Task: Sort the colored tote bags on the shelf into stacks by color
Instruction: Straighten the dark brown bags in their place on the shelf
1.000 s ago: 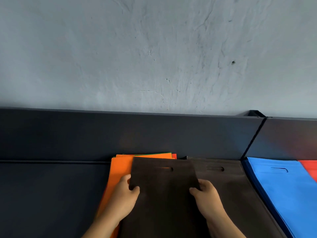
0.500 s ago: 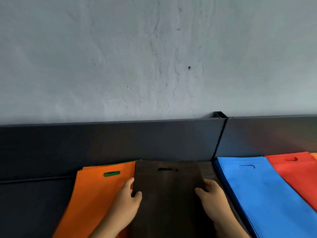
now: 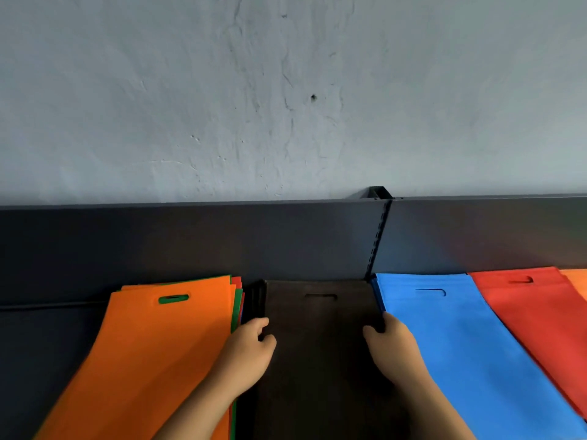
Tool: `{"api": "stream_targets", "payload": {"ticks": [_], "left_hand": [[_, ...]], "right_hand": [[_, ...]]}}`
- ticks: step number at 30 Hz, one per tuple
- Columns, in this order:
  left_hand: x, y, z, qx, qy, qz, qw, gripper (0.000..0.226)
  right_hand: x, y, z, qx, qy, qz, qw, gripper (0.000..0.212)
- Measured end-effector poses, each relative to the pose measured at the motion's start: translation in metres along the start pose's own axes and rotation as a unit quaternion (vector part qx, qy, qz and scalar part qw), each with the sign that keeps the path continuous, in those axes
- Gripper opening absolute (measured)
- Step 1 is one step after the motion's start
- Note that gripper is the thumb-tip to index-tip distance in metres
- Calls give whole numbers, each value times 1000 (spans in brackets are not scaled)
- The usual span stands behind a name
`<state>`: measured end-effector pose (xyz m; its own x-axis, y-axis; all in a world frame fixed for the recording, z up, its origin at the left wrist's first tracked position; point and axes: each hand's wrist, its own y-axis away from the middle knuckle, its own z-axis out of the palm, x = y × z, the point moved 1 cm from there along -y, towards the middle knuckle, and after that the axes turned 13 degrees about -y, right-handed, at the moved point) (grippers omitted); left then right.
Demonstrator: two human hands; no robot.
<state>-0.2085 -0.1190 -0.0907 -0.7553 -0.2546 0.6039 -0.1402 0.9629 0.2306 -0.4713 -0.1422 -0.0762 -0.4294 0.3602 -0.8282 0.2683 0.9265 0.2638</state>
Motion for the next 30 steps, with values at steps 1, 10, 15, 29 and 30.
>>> {"api": "stream_targets", "payload": {"ticks": [1, 10, 15, 29, 30], "left_hand": [[2, 0, 2, 4, -8, -1, 1000, 51], [8, -1, 2, 64, -76, -11, 995, 53], [10, 2, 1, 72, -104, -2, 992, 54], [-110, 34, -105, 160, -181, -61, 968, 51], [-121, 36, -111, 147, -196, -79, 966, 56]], "right_hand": [[3, -2, 1, -10, 12, 3, 1000, 50], [14, -18, 12, -34, 122, -44, 991, 65], [4, -12, 15, -26, 180, -94, 979, 74], [-58, 52, 115, -201, -59, -105, 972, 34], [-61, 58, 128, -205, -55, -110, 971, 35]]}}
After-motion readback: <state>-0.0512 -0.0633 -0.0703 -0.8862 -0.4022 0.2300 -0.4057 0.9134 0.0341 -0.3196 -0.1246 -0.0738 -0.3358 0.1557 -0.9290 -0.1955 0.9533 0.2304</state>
